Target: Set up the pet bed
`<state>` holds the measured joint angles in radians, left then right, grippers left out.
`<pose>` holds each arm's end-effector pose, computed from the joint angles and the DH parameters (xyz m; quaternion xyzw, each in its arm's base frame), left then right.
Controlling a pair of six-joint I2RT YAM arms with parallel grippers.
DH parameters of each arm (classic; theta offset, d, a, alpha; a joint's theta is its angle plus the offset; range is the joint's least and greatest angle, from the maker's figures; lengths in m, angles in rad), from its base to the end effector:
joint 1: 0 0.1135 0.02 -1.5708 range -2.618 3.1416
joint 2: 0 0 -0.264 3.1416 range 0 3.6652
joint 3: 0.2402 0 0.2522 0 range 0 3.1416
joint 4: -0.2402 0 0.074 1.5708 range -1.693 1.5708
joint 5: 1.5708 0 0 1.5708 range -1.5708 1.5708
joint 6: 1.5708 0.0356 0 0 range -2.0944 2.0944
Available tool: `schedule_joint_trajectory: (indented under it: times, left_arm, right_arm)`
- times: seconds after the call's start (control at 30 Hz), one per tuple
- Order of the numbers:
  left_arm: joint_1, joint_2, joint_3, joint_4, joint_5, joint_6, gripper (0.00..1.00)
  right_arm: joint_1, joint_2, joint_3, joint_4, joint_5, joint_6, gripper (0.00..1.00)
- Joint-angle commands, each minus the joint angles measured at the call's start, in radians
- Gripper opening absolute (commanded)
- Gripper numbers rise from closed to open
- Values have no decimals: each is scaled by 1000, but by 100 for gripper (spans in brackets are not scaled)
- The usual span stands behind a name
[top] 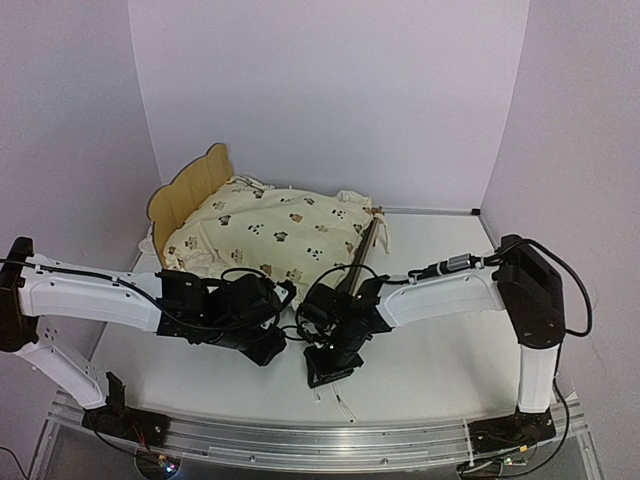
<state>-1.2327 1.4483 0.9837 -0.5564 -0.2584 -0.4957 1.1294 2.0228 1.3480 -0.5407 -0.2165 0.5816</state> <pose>0.1049 -0.2708 0.2270 0.3112 0.9030 -0.1242 0.2691 0.1648 0.3666 0.1428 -0.2830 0.9369 0.2024 0.0349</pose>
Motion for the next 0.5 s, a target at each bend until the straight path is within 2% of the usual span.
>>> schedule_joint_trajectory:
  times: [0.0, 0.07, 0.17, 0.47]
  left_arm:
    - [12, -32, -4, 24, -10, 1, 41]
    - [18, -31, 0, 30, -7, 5, 41]
    - [26, -23, 2, 38, -3, 8, 41]
    - [53, 20, 0, 101, 22, 13, 39]
  right_arm:
    - [8, -112, -31, -6, -3, 2, 33]
    - [8, -157, -63, -6, 4, 3, 42]
    - [8, -226, -129, -7, 27, 10, 47]
    - [27, -337, -307, -7, 130, 33, 48]
